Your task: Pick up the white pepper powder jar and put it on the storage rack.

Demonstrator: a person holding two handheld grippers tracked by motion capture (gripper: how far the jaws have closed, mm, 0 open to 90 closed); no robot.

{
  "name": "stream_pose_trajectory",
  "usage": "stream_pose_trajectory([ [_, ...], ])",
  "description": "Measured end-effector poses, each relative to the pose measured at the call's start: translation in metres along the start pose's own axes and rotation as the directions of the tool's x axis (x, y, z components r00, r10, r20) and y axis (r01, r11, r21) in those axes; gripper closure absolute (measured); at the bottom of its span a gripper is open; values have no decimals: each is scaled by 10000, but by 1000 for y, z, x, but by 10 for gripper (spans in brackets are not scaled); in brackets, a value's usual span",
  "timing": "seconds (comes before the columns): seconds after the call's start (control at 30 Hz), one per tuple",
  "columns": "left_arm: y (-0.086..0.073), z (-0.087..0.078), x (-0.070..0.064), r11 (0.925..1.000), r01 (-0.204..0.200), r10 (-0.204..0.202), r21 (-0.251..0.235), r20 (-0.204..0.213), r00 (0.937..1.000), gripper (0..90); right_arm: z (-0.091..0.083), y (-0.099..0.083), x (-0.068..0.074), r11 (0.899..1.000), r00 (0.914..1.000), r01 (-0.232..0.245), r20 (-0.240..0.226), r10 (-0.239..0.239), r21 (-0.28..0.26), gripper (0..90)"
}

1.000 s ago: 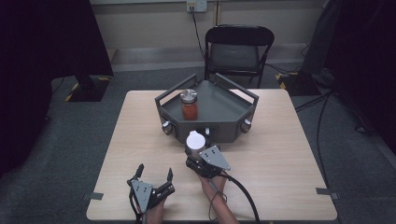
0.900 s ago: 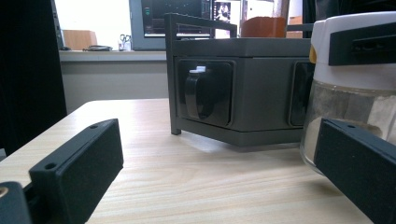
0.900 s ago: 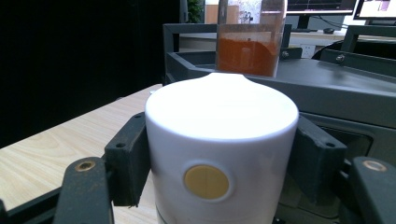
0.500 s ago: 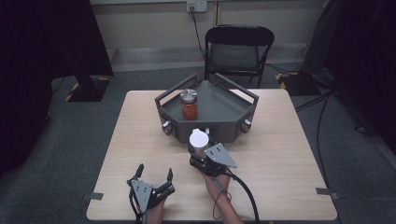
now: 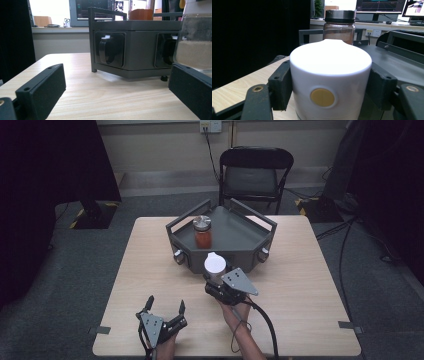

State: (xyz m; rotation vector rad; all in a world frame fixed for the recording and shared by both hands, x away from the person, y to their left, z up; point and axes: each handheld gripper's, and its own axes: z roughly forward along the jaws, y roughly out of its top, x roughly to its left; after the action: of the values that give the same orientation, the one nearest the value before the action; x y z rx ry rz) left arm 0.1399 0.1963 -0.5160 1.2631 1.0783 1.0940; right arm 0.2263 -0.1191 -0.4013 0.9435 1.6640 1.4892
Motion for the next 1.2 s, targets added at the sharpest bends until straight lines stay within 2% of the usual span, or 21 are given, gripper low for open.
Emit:
stream_pose_trajectory([
  [0.17, 0, 0, 0, 10000, 5, -5, -3, 0, 10000, 7, -3, 6, -4, 10000, 10000, -52, -46, 52, -63, 304],
  [0.53, 0, 0, 0, 10000, 0, 0, 11, 3, 10000, 7, -8, 25, -12, 9995, 9999, 165, 7, -164, -279, 304],
  [0.7, 0, 0, 0, 10000, -3, 3, 9, -1, 10000, 7, -7, 36, -17, 9992, 9995, 325, 57, -324, -215, 304],
  [1.2, 0, 0, 0, 10000, -1, 1, 5, -2, 10000, 7, 5, 56, -34, 9998, 9992, 165, 355, -160, -135, 304],
])
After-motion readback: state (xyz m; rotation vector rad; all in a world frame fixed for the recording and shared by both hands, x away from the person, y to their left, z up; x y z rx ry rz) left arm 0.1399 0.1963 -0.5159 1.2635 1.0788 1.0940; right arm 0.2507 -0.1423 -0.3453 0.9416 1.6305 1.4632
